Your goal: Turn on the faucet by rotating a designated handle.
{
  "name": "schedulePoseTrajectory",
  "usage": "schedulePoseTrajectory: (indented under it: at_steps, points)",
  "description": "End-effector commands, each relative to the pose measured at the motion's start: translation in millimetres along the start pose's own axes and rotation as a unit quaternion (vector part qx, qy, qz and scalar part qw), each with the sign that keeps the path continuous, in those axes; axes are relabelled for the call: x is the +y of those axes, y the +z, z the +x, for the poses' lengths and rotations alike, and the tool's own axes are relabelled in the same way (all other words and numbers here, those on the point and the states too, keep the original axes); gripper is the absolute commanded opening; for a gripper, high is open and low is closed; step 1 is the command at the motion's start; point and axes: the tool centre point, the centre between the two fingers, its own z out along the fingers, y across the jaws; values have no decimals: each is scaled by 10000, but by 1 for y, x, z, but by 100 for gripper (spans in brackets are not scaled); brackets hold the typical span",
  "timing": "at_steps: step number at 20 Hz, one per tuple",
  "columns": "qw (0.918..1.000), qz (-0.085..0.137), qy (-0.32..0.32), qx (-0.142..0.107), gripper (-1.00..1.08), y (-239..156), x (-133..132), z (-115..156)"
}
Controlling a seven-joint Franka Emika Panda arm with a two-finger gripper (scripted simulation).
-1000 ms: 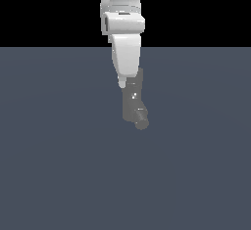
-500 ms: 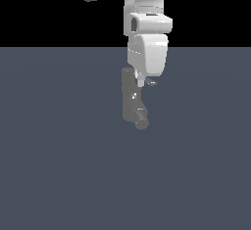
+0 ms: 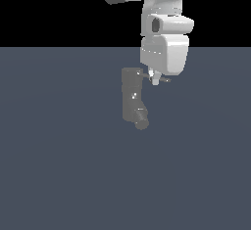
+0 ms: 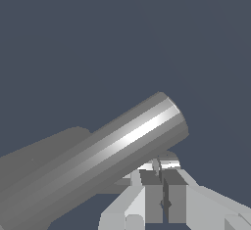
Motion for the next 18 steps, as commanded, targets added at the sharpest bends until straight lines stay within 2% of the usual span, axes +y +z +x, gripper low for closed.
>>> schedulePoseTrajectory:
  at_steps: [1,18]
  points:
    - [10000,-1,7,1,-100,0,-4,5]
    - [10000,-3,93,9,-100,0,-43,55]
